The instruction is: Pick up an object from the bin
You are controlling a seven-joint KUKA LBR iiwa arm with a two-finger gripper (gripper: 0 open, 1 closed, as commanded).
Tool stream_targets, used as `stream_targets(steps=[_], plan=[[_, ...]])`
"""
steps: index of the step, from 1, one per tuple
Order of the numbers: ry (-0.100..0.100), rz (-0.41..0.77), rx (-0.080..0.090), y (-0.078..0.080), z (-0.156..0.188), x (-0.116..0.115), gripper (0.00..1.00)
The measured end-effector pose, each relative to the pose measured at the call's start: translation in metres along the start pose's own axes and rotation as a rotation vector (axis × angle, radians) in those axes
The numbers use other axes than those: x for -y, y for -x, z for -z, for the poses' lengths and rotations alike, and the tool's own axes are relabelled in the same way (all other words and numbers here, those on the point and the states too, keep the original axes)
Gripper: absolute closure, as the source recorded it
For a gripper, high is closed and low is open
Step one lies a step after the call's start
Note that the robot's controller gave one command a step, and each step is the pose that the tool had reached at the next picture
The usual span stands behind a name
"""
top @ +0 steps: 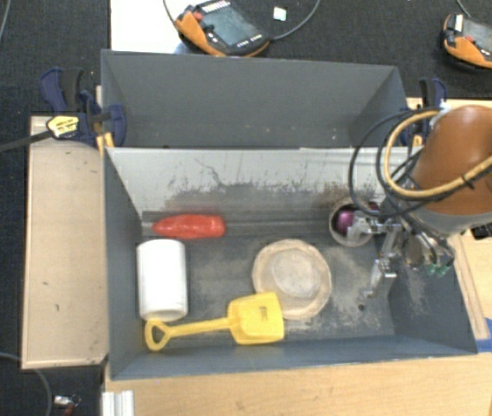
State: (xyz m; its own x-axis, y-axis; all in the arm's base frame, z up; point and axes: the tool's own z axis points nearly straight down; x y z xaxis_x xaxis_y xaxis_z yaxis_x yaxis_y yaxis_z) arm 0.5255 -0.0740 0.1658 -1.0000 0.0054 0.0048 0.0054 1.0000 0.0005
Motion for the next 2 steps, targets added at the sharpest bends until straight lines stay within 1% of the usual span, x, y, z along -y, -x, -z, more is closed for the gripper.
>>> stream_targets(steps=[1,2], plan=[[-0.001,0.005,0.008,0.002,0.005,0.0,0.0],[-0.001,0.312,0.009,-0.043,-0.092,-0.049,0.0]])
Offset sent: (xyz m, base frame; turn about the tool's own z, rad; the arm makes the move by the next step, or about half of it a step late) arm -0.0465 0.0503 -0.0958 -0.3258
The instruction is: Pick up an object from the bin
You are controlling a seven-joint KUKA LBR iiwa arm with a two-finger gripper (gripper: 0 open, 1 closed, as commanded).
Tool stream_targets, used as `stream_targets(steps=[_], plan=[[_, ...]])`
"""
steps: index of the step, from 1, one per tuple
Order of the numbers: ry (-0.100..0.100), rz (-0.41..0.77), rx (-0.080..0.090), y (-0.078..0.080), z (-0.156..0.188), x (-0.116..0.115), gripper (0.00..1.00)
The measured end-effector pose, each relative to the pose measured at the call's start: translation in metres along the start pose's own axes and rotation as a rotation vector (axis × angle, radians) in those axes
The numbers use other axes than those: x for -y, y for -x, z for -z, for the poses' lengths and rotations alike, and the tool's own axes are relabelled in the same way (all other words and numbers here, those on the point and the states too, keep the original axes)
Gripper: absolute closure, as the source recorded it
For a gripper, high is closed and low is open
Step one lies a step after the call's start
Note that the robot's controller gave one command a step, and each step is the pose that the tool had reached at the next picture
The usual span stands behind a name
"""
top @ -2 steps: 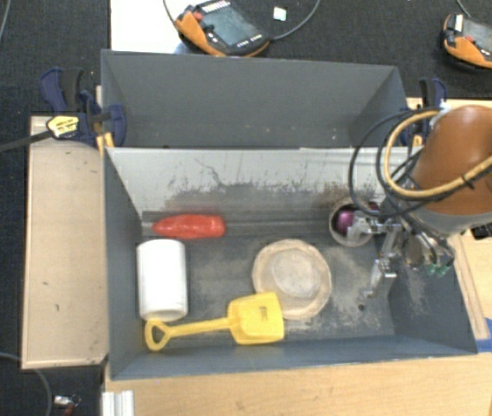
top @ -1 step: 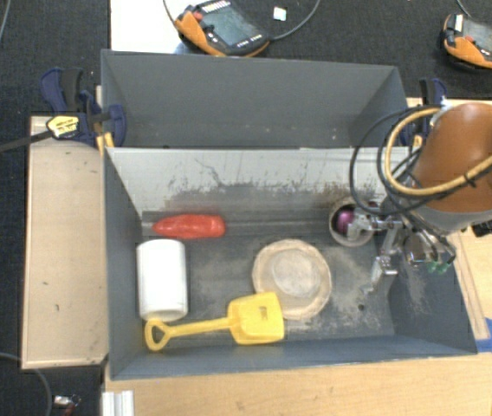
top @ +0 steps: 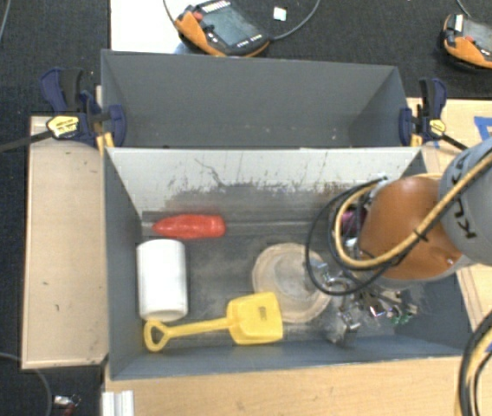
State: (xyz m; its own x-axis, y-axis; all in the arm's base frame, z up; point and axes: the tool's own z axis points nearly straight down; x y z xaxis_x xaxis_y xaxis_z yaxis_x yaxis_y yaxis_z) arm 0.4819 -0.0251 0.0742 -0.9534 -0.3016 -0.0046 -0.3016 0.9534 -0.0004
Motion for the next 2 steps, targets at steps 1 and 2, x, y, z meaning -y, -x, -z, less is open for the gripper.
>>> stream_targets(steps=[1,2], plan=[[-0.002,0.052,0.001,-0.003,0.059,-0.003,0.0],[0.002,0.002,-0.004,-0.003,0.026,0.001,0.0]])
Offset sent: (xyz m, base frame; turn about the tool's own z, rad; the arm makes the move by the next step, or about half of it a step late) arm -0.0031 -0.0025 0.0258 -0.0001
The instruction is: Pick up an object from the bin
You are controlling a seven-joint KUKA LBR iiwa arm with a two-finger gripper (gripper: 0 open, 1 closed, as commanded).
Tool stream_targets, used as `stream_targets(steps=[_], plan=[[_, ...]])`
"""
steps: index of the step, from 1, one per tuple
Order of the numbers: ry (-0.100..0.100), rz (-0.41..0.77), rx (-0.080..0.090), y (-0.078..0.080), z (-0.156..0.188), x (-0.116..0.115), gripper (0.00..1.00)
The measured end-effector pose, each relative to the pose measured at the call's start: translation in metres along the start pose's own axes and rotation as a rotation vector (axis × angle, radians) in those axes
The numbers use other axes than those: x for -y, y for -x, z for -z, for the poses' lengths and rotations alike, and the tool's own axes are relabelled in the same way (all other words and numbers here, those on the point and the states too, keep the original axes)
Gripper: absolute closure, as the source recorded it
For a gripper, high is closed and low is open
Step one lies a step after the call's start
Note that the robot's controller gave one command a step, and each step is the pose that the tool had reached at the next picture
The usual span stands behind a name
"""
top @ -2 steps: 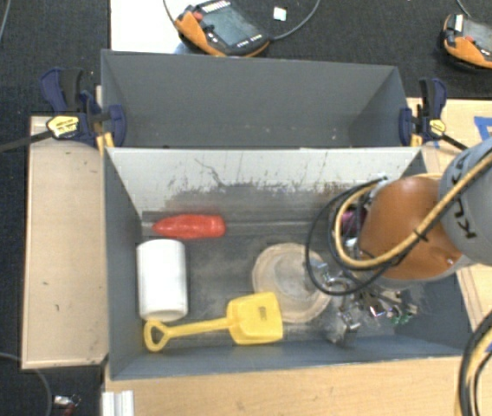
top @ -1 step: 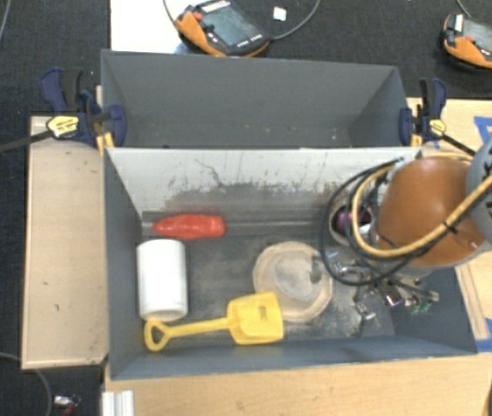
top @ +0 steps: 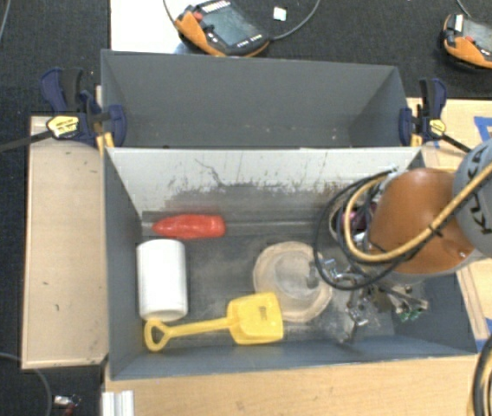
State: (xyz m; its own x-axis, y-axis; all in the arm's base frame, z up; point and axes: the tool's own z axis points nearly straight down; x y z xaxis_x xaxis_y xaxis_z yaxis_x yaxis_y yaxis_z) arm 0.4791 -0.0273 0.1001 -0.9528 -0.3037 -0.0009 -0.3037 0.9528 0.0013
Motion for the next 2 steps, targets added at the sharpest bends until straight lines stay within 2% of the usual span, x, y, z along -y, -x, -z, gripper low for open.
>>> stream_targets(steps=[1,2], plan=[[-0.006,0.196,0.009,0.0149,-0.0286,-0.0101,0.0],[-0.001,0.094,0.009,0.0119,-0.0267,-0.0059,1.0]])
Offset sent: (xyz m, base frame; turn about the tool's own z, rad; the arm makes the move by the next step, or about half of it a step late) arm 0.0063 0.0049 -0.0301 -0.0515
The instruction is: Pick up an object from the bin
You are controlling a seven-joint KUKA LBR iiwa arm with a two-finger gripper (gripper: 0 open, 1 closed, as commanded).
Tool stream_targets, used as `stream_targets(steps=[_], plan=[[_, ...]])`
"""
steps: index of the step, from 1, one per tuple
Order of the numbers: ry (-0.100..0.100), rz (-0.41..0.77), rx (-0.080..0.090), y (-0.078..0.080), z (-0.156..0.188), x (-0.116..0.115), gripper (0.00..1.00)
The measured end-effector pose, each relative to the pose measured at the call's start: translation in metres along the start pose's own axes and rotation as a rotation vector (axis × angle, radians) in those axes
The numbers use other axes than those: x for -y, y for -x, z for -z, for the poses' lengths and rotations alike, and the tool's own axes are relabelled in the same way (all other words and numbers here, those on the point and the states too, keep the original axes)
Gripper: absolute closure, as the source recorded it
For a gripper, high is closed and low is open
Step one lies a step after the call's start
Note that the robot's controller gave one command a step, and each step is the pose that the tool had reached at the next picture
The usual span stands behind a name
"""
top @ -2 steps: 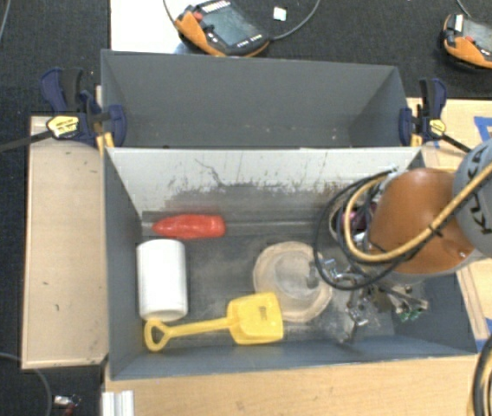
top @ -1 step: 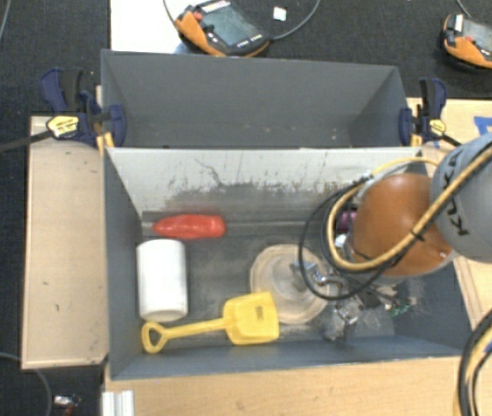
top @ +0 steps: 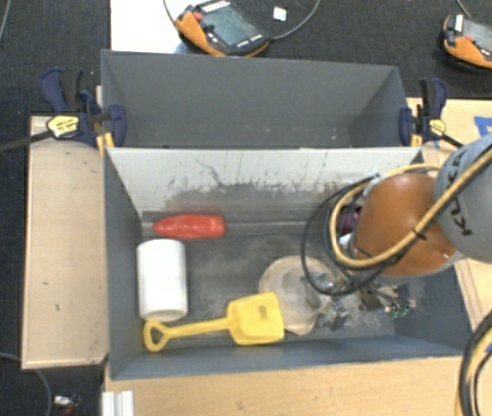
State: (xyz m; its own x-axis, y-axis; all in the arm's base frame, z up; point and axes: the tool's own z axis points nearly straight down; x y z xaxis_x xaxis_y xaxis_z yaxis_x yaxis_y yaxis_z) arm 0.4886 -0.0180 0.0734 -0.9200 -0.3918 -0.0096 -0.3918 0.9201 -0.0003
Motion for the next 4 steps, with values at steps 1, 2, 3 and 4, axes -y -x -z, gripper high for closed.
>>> stream_targets(steps=[1,2,3,4], plan=[[0.001,-0.031,0.0,-0.001,0.0,0.001,1.0],[0.0,-0.027,0.003,0.0,0.004,0.001,1.0],[0.003,-0.03,-0.004,-0.002,0.028,0.0,1.0],[0.001,-0.031,-0.001,-0.001,0.058,0.001,1.0]])
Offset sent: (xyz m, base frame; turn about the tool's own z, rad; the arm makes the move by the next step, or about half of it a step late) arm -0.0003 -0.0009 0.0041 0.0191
